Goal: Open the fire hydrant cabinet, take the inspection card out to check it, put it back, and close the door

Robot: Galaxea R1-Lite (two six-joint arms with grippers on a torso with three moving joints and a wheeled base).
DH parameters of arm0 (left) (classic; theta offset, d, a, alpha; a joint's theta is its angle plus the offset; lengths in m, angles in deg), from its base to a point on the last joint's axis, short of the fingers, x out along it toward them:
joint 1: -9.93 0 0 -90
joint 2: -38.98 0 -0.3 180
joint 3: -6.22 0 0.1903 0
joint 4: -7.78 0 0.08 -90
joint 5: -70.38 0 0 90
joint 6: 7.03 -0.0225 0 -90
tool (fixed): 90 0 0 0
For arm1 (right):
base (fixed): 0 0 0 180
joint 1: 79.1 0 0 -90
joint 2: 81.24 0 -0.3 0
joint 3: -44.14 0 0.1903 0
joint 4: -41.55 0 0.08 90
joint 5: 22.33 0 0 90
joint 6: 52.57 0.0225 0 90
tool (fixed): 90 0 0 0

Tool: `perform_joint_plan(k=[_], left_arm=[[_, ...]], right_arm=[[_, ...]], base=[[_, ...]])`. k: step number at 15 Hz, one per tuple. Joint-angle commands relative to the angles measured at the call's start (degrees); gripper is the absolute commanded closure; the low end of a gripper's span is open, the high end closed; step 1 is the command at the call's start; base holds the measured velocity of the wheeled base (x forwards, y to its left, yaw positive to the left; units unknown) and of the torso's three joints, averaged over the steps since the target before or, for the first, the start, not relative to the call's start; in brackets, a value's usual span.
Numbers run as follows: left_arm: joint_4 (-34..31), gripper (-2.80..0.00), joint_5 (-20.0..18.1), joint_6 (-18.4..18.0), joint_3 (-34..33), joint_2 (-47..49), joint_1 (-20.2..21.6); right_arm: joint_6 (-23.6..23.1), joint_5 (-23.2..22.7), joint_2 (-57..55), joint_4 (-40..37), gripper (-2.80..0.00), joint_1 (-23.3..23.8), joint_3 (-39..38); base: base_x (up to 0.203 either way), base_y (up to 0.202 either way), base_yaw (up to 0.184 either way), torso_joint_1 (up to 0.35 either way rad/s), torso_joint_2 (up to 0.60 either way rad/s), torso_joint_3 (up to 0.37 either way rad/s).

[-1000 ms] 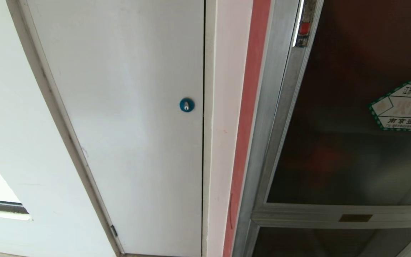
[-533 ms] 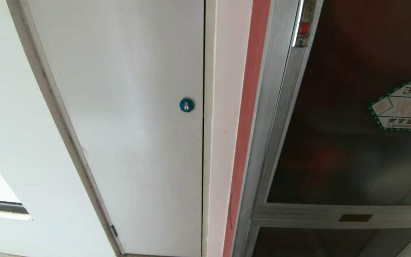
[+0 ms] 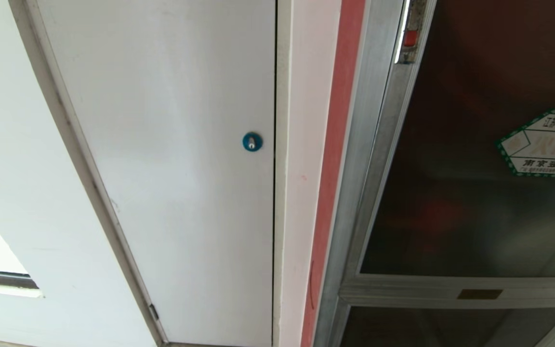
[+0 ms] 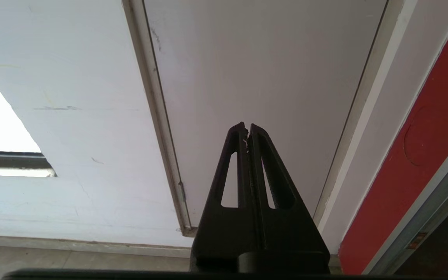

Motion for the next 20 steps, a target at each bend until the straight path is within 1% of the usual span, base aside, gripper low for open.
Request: perform_joint_plan(k=[1,8,9,11,18,20], left_arm=[[0.03,0.00,0.00,0.02,-0.70,0.01,0.01],[0.03,0.00,0.00,0.02,-0.70,0.01,0.01],[0.03,0.00,0.00,0.02,-0.70,0.01,0.01],[0.03,0.00,0.00,0.02,-0.70,0.01,0.01],[0.03,0.00,0.00,0.02,-0.70,0.01,0.01],[0.03,0.00,0.00,0.02,-0.70,0.01,0.01]], right_arm=[[0.03,0.22,2.98,0.55,0.00,-0.02,-4.30],[-0.98,0.34,3.03,6.95,0.00,-0.06,-14.94],[-1.95,0.29,3.03,7.09,0.00,-0.08,-16.05],[-2.86,0.25,3.03,6.28,0.00,-0.07,-16.10],[-2.68,-0.10,3.03,-0.50,0.00,-0.10,-16.10],[-2.51,-0.10,3.03,-0.33,0.00,-0.10,-16.10]], base=[[0.000,0.000,0.000,0.000,0.00,0.000],[0.000,0.000,0.000,0.000,0.00,0.000],[0.000,0.000,0.000,0.000,0.00,0.000],[0.000,0.000,0.000,0.000,0.00,0.000],[0.000,0.000,0.000,0.000,0.00,0.000],[0.000,0.000,0.000,0.000,0.00,0.000]])
